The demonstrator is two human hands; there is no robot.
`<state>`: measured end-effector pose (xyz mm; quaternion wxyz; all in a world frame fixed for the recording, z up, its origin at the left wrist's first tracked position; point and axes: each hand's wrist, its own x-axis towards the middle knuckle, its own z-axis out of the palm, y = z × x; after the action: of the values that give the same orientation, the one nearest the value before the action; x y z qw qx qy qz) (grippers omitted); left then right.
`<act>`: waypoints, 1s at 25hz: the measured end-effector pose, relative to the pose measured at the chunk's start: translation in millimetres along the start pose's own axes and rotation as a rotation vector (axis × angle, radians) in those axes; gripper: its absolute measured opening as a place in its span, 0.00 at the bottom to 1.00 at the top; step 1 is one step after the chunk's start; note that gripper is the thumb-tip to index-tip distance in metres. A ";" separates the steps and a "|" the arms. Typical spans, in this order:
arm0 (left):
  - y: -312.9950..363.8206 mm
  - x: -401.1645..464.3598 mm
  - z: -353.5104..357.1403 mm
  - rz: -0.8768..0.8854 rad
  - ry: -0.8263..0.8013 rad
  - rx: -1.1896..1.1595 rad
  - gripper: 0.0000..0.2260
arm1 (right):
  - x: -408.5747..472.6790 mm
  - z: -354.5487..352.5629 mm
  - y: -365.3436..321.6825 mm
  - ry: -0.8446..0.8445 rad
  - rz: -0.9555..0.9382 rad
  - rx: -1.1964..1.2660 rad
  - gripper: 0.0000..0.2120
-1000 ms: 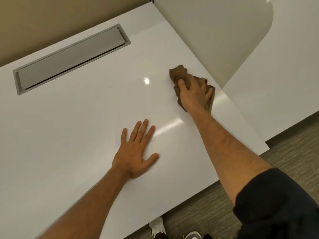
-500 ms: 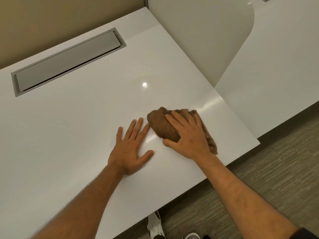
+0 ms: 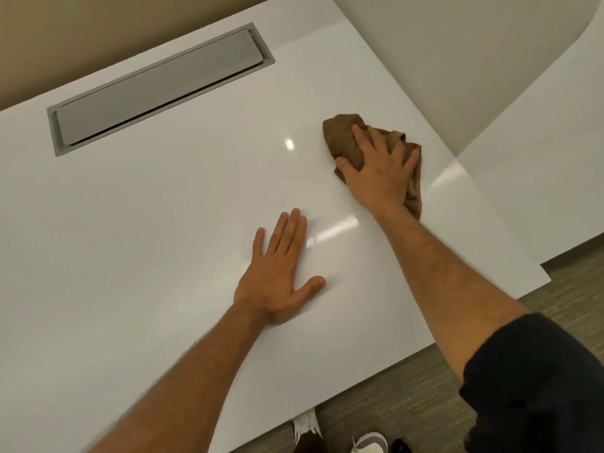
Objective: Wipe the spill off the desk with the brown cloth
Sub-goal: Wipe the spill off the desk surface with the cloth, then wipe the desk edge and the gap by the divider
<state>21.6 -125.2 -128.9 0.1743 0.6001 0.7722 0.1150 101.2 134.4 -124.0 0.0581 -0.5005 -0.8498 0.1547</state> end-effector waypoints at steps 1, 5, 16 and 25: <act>-0.7 -1.0 -0.2 -0.003 0.019 -0.033 0.43 | -4.5 2.5 -8.1 -0.017 -0.074 -0.002 0.32; -2.5 -3.0 -0.9 -0.036 0.135 -0.266 0.43 | -64.6 7.5 -16.6 -0.092 -0.406 0.031 0.30; -9.8 -1.2 0.0 -0.110 0.055 -0.170 0.40 | -261.2 -7.9 39.0 -0.370 -0.820 0.202 0.22; 63.0 -17.2 6.2 0.375 -0.225 0.155 0.41 | -329.8 -30.8 102.5 -0.150 -0.409 0.622 0.17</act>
<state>83.8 -126.1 -107.9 0.1881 0.7537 0.6294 0.0183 356.7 -99.5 -109.3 0.1746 -0.2662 -0.8466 0.4265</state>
